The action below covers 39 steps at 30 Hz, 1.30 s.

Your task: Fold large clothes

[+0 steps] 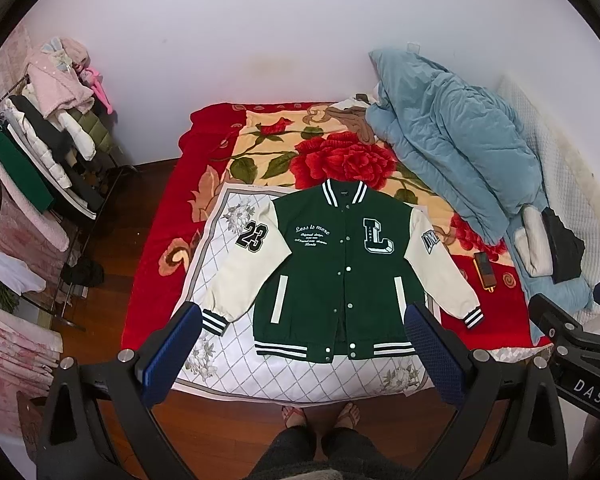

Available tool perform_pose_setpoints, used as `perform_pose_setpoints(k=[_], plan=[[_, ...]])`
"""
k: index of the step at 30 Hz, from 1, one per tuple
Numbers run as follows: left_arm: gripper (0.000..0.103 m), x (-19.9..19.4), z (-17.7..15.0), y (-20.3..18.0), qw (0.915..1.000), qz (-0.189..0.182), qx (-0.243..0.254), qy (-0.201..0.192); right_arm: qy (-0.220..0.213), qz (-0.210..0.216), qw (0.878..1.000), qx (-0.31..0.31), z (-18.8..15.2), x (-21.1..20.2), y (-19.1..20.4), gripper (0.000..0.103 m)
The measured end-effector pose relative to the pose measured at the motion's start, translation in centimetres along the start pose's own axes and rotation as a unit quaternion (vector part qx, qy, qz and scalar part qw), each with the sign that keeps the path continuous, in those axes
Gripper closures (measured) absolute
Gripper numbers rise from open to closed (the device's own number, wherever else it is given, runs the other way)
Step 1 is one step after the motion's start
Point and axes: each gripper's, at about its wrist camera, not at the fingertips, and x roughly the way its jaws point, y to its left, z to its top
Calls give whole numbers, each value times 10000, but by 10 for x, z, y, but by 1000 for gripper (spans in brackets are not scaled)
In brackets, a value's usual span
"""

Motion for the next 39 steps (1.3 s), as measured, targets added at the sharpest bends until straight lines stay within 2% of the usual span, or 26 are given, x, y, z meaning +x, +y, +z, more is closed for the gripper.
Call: perform_pose_setpoints(k=[22, 28, 39], plan=[[0, 0, 6, -4, 10000, -6, -15, -9, -4, -10, 10000, -17, 2, -1, 3, 0], [0, -10, 12, -19, 10000, -8, 22, -43, -14, -13, 10000, -12, 4, -3, 4, 0], [0, -12, 12, -23, 10000, -29, 14, -49, -30, -10, 10000, -24, 7, -6, 5, 0]])
